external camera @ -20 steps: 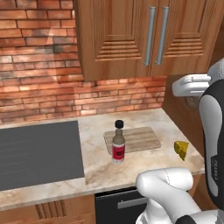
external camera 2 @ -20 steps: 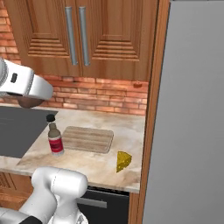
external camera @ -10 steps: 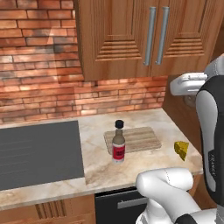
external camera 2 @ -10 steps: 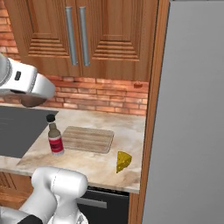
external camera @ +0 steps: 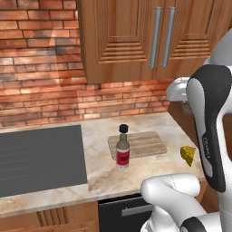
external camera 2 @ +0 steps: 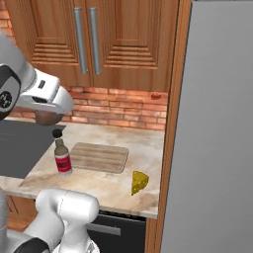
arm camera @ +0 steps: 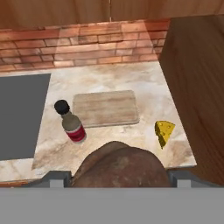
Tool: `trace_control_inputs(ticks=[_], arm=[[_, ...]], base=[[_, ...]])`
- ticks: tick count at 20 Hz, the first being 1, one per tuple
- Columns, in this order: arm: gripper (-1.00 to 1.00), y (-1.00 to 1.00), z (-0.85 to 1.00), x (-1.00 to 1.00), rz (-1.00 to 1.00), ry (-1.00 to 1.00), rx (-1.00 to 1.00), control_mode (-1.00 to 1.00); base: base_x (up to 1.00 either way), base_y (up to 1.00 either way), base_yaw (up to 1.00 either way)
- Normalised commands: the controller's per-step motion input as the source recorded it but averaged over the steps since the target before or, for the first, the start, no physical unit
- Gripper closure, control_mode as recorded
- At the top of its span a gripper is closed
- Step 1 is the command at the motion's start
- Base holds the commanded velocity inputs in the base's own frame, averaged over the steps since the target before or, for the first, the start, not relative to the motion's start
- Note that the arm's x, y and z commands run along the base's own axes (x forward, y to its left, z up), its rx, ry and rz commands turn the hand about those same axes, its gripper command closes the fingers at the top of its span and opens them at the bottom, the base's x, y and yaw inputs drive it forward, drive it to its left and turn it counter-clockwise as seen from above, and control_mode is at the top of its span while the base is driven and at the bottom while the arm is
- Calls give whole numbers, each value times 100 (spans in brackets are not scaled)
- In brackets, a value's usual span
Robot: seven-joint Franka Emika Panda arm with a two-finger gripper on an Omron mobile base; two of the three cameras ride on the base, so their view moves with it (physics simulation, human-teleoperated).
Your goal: Retrieve the reheated potato from the microwave, then place the potato, cheese, and condiment on the cutting board.
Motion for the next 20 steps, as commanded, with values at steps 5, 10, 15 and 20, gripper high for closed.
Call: trace_control_inputs(ticks=[5, 10, 15, 20], arm=[[100, 0, -65, 40, 0, 12, 2, -100], [100, -1, -47, 30, 0, 1, 5, -100], [100, -10, -31, 29, 0, 0, 7, -100], [100, -4, -32, 36, 0, 0, 6, -100]], base=[[0, 0, 0], [0, 0, 0], [0, 0, 0], [0, 0, 0]])
